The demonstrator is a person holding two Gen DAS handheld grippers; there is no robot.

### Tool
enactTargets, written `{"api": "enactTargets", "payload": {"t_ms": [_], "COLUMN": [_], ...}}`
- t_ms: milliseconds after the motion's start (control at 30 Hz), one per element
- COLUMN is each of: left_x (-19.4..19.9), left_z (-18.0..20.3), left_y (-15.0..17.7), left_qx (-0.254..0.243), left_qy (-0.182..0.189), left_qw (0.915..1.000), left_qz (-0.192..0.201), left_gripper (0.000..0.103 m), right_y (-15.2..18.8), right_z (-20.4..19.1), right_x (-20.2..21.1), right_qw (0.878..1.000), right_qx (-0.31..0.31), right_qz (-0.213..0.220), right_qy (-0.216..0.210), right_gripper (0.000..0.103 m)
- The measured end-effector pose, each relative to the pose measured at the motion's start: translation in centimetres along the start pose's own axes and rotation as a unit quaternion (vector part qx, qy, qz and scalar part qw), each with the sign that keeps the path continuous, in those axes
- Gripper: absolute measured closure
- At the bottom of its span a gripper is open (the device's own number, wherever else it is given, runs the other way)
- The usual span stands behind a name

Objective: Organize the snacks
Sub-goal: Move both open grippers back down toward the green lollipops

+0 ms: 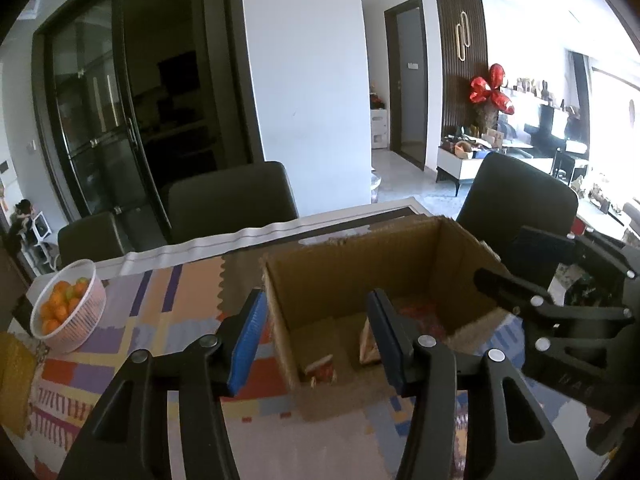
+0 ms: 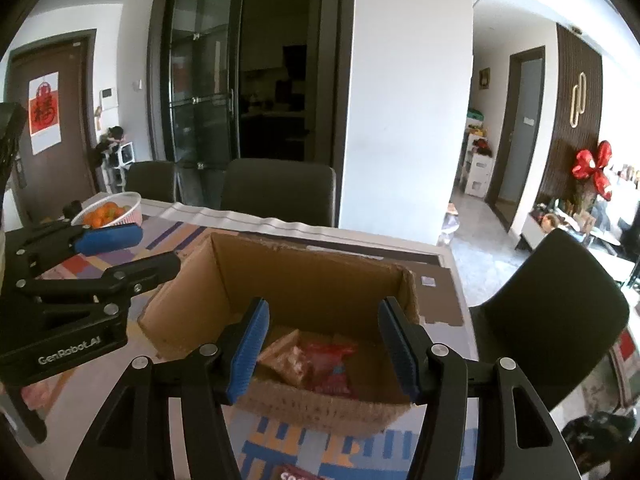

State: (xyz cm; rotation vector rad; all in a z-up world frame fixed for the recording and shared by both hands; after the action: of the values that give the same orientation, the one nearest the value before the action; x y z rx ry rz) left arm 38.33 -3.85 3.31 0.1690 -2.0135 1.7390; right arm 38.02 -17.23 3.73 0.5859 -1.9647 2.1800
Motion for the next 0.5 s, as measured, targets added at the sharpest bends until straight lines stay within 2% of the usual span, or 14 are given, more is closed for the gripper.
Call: {"api": "enactTargets", "payload": {"t_ms": [200,500], "left_x": [4.0,9.2], "left_z": [-0.6,-0.7], "left_y": [1.2,3.3], "left_qx": [-0.002,-0.033], "left_qy": [0.0,-0.003], "left_qw": [1.0,0.9991], "left_qz": [0.008,0.027], "left_gripper": [0.048,0.046], "right_y": [0.2,1.8], "right_z": [-1.6,-4.6], "right_x": [3.6,7.2], "right_qw": [1.0,0.999], "right_qx": [0.007,0.007], "right_qz": [0.026,0.034], "right_qy": [0.004,-0.017], "right_gripper": [0.045,0.045]}}
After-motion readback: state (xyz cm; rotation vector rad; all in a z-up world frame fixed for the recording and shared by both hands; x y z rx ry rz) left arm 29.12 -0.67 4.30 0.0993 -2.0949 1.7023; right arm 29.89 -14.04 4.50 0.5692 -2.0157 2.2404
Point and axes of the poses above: each gripper's, at about its wrist camera, not at the fingertips, and x roughly against the way its jaws point, z to its right, y to its underside, the point moved 7 cm from there along -x, roughly the way its jaws point, and after that the axes turned 10 degrees about z, right-handed, at the moved point
